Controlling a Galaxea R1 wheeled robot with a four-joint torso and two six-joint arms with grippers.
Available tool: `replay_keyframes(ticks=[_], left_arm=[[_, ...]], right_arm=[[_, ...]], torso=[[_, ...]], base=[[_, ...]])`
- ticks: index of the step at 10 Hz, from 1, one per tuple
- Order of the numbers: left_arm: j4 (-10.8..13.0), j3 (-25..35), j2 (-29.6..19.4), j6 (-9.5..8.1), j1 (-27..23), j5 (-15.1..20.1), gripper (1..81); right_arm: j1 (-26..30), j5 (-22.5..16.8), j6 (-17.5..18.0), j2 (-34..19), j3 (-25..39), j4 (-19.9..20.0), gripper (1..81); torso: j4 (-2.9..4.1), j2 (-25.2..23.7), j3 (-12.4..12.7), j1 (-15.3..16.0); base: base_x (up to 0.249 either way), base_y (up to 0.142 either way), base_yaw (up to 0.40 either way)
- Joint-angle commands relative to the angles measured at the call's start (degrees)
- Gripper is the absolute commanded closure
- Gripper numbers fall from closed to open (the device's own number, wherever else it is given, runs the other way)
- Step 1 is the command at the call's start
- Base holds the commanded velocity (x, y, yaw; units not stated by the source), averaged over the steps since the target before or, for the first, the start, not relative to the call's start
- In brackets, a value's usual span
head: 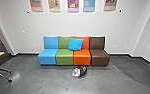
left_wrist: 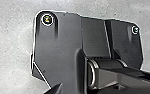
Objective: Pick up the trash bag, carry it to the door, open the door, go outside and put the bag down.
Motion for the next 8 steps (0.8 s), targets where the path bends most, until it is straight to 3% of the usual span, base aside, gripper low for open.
replay_keyframes(ticks=[1, 8], left_arm=[[0.62, 0.32, -0.28, 0.54, -2.9, 3.24, 1.0], [0.62, 0.32, -0.37, 0.54, -2.9, 3.24, 1.0]], right_arm=[[1.61, -3.03, -0.16, -1.11, 0.8, 0.66, 1.0], [1.61, -3.03, -0.07, -0.94, 0.8, 0.66, 1.0]], torso=[[0.0, 0.0, 0.0, 0.0], [0.0, 0.0, 0.0, 0.02]], base=[[0.207, 0.0, 0.0], [0.219, 0.0, 0.0]])
